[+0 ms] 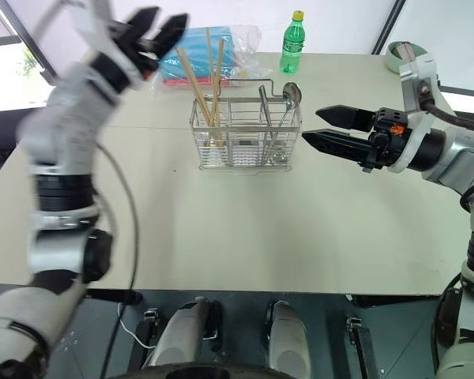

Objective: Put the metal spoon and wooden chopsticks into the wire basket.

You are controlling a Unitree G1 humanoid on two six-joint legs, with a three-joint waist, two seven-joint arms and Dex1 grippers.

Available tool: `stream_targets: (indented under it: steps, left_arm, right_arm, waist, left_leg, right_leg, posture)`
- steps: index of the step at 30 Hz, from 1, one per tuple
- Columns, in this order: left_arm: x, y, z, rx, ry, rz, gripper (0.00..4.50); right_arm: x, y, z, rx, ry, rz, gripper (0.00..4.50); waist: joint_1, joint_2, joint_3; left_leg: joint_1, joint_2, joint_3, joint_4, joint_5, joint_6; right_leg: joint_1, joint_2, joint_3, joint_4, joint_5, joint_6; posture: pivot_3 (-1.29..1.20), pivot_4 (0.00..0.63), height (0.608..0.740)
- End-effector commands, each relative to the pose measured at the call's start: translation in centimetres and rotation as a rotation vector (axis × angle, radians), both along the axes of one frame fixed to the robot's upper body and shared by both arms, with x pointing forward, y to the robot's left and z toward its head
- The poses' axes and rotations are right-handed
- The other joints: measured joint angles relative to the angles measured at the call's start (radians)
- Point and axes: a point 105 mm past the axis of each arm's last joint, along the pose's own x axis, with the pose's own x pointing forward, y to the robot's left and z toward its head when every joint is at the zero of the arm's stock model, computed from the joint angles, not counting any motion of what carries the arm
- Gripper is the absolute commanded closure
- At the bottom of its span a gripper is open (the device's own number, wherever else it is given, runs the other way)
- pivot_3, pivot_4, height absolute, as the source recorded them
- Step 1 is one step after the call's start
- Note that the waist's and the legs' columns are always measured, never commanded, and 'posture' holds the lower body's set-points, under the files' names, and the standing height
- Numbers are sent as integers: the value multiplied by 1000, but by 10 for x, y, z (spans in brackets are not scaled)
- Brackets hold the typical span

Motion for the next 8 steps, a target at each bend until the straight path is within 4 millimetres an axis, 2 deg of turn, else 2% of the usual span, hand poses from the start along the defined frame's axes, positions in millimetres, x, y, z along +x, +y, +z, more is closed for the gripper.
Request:
stream_targets:
  steps: [1,4,8]
  left_arm:
    - [-41,11,-27,338,68,-160,1129]
    - [-58,39,-47,461,173,-158,1129]
    - [-69,52,-55,509,215,-156,1129]
  right_arm:
    - [7,-21,-1,-61,-33,-56,550]
    - [13,-33,-7,-105,-26,-74,550]
    - [19,-39,-12,-145,-26,-72,550]
  waist:
    - [-3,3,-1]
    - [3,4,-1]
    - [6,4,-1]
  left_leg:
    - [1,0,1,0,0,0]
    - [1,0,2,0,0,0]
    - [0,0,-1,0,-4,1]
  right_leg:
    - [0,0,0,0,0,0]
    - [0,-1,1,-1,0,0]
    - [0,-1,0,-2,-2,-4]
  posture:
    - [0,150,707]
    - [0,150,707]
    - [0,150,707]
